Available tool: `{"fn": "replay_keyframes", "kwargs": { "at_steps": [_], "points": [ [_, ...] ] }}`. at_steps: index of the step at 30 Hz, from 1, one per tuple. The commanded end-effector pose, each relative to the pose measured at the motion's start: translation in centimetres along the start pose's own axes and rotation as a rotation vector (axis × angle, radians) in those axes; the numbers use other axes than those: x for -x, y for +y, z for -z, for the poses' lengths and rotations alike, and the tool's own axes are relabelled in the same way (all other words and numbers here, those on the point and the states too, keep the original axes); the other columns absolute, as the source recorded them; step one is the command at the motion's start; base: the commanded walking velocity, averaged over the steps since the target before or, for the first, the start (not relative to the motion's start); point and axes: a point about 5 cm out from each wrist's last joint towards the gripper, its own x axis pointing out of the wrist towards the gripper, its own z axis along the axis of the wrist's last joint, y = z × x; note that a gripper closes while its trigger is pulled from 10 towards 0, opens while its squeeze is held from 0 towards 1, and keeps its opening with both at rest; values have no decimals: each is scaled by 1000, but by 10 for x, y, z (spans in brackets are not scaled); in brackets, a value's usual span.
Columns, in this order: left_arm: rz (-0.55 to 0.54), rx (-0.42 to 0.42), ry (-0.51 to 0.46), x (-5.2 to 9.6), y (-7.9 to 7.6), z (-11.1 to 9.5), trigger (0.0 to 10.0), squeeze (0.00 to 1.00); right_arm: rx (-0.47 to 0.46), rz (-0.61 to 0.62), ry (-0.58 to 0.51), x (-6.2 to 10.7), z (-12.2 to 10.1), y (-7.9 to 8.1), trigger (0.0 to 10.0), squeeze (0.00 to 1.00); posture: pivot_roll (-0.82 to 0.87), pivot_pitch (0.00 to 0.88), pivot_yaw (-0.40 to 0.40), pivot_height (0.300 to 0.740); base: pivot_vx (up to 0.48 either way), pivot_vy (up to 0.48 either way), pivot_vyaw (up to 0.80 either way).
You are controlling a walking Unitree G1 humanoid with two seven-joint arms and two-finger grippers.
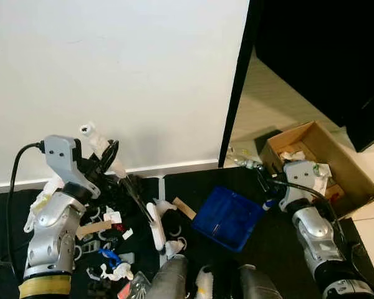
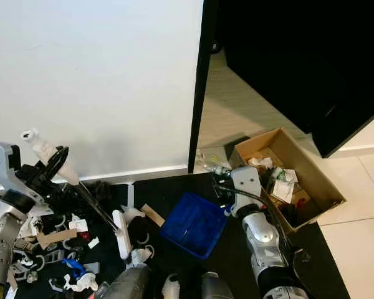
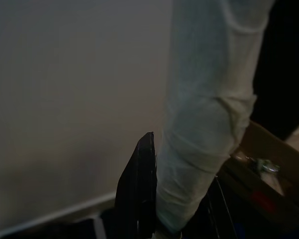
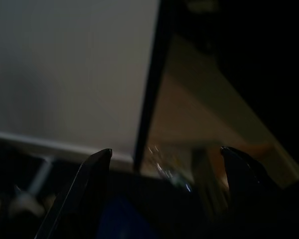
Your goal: Sweep floor
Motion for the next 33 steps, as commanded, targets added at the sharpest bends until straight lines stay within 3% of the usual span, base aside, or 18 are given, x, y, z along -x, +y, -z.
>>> {"fn": "replay_keyframes", "kwargs": {
  "at_steps": [1, 8, 16, 21, 22, 24, 25, 26, 33],
  "points": [
    [7, 20, 0, 2, -4, 2, 10000, 4, 6, -9, 43, 5, 9, 6, 10000, 0, 207, 187, 39, 740, 0, 0, 0],
    [52, 42, 67, 9, -23, 27, 10000, 4, -114, 52, 124, 17, 28, 22, 10000, 0, 185, 170, 37, 740, 0, 0, 0],
    [55, 60, 85, 12, -31, 35, 10000, 0, -109, 89, 221, 21, 41, 31, 10000, 0, 184, 160, 37, 740, 0, 0, 0],
    [49, 78, 81, 13, -34, 35, 10000, 0, -92, 161, 149, 24, 35, 27, 10000, 0, 185, 161, 37, 740, 0, 0, 0],
    [51, 79, 82, 12, -34, 35, 10000, 0, -75, 221, 103, 25, 30, 18, 10000, 0, 176, 162, 43, 740, 0, 0, 0],
    [53, 78, 85, 12, -35, 36, 10000, 0, -71, 233, 93, 25, 28, 15, 10000, 0, 174, 162, 47, 740, 0, 0, 0],
    [57, 78, 88, 12, -35, 37, 10000, 0, -67, 238, 92, 25, 28, 13, 10000, 467, 174, 162, 47, 740, 0, 0, 0],
    [62, 77, 90, 11, -35, 37, 10000, 0, -78, 235, 88, 25, 28, 11, 10000, 1000, 169, 160, 55, 740, 0, 0, 0],
    [68, 72, 90, 8, -33, 37, 10000, 0, -113, 264, 145, 25, 35, 7, 10000, 1000, 170, 154, 58, 740, 0, 0, 0]
  ]
}}
